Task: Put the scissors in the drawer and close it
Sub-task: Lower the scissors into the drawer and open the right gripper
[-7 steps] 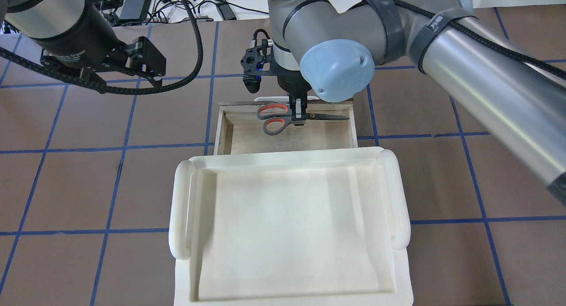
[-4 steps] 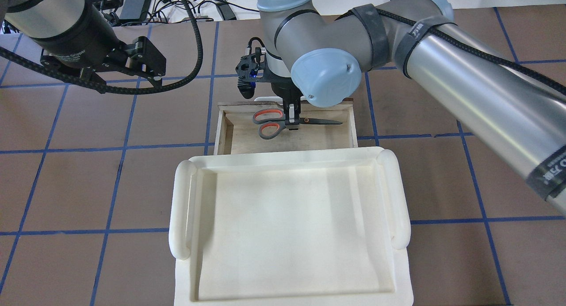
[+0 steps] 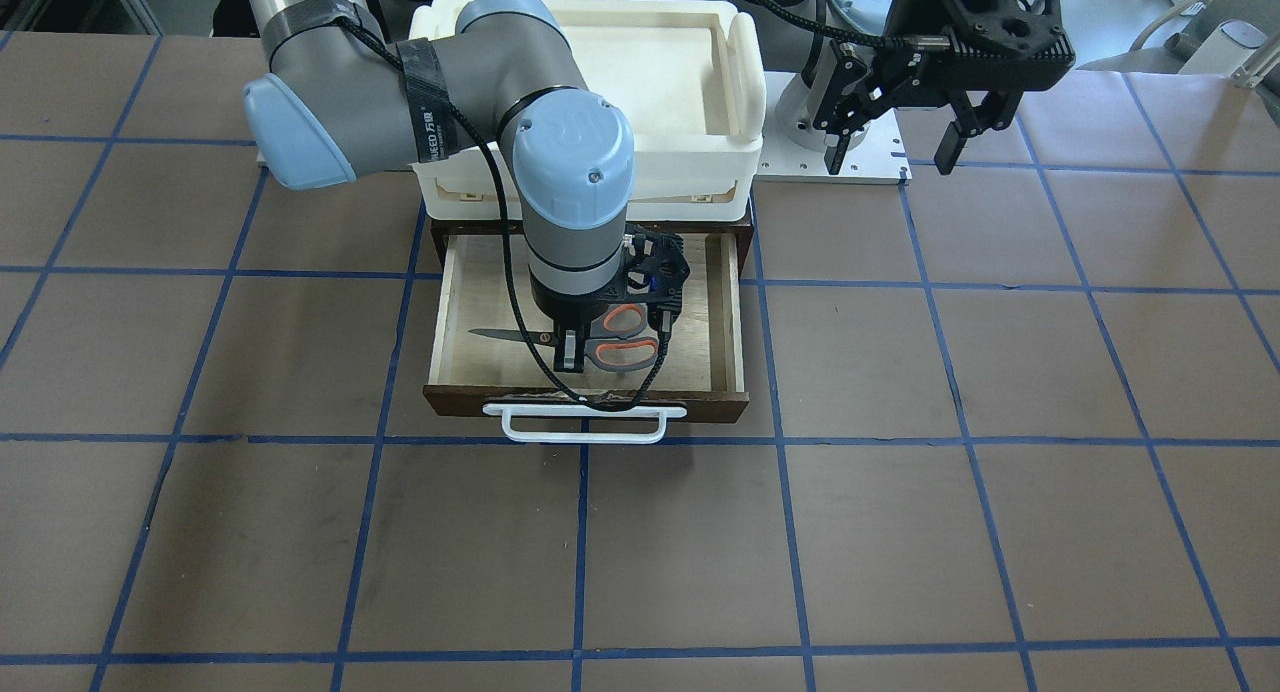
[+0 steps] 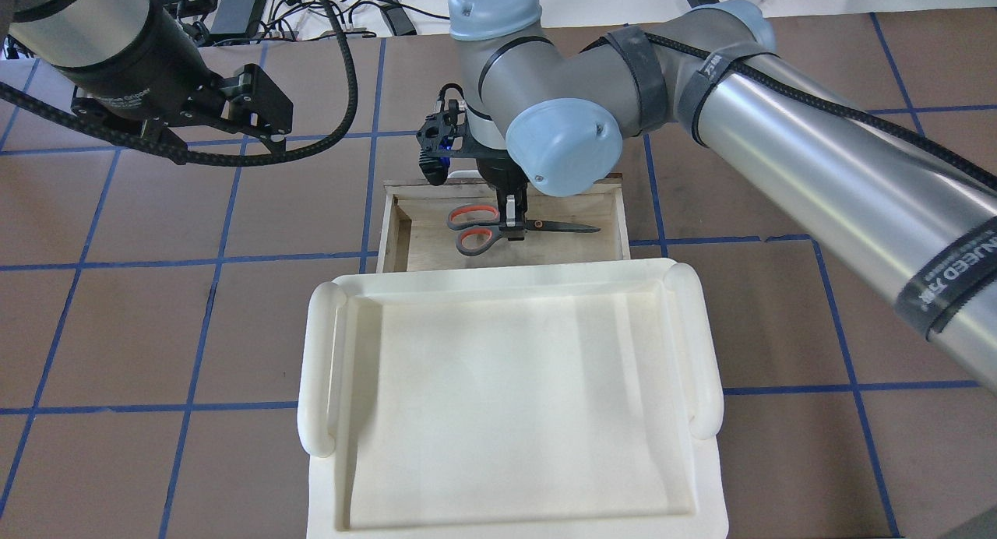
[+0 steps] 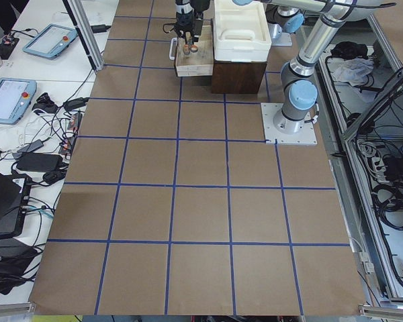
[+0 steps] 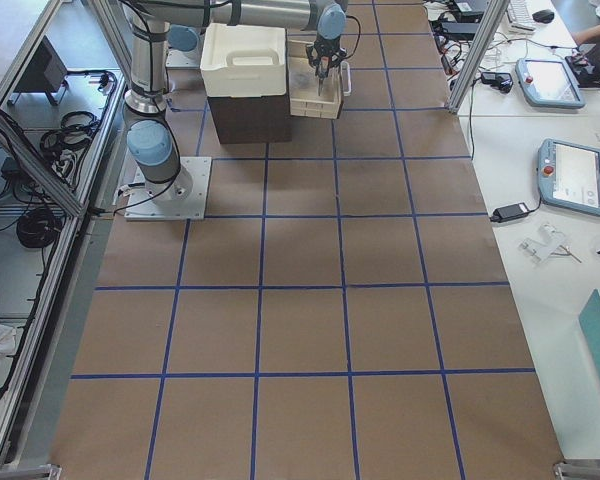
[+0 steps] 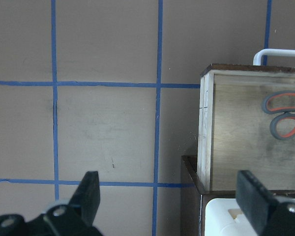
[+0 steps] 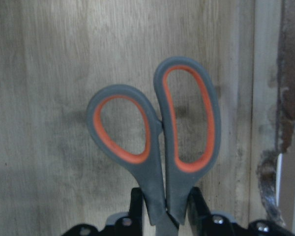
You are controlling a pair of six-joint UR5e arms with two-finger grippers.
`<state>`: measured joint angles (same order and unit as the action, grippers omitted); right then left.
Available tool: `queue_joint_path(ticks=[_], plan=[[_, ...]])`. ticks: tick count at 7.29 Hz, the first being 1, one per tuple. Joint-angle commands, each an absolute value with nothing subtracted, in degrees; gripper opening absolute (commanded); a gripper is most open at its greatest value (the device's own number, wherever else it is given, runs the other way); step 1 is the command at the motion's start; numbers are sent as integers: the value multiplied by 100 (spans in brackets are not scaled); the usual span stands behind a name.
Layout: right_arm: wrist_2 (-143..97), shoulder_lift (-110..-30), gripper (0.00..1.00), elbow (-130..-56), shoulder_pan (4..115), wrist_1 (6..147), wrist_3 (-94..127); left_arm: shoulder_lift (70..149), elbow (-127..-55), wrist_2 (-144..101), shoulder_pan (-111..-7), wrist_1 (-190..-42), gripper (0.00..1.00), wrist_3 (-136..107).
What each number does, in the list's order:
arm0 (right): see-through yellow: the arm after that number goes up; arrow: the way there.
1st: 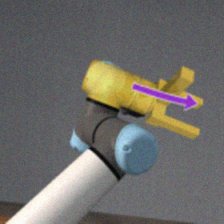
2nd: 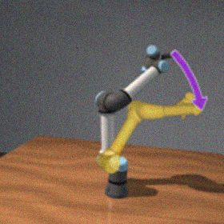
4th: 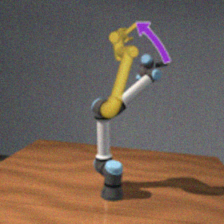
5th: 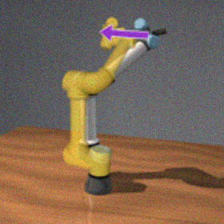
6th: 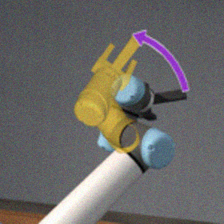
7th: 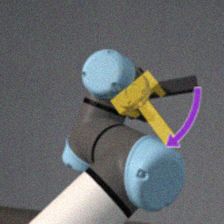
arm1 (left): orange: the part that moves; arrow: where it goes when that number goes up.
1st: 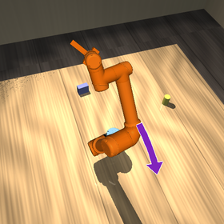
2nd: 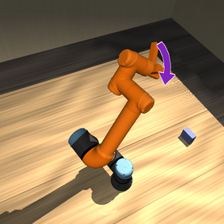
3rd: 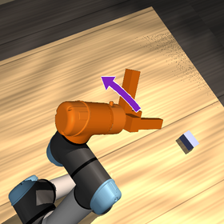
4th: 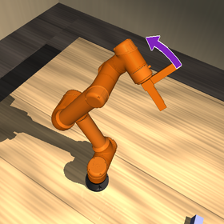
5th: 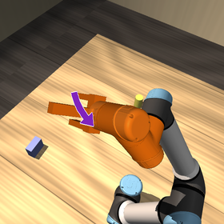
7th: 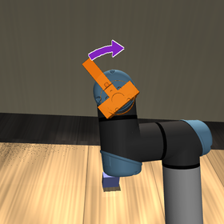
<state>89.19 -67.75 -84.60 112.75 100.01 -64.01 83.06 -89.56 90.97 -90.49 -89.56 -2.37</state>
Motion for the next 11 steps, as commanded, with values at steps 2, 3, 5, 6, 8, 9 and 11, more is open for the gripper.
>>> queue_joint_path(ticks=[2,3,5,6,8,9,11], plan=[[8921,-6768,0,-8534,11329,10011,-6232,8306,-8956,9088,-9053,-8956,100,-237],[8912,-6768,15,-8534,11329,10011,-6197,8306,-8956,9097,-9053,-8956,100,-237],[8912,-6776,50,-8534,11329,10011,-6196,8306,-8956,9088,-9053,-8956,100,-237],[8912,-6794,61,-8534,11329,10011,-6196,8306,-8956,9097,-9053,-8956,100,-237],[8824,-6803,78,-8534,11329,10002,-6196,8306,-8956,9088,-9053,-8956,100,-237],[8807,-6838,85,-8534,11329,10011,-6196,8306,-8956,9088,-9053,-8956,100,-237],[8824,-7188,93,-8517,11320,10046,-5254,8306,-8956,9097,-9053,-8956,100,-237]])
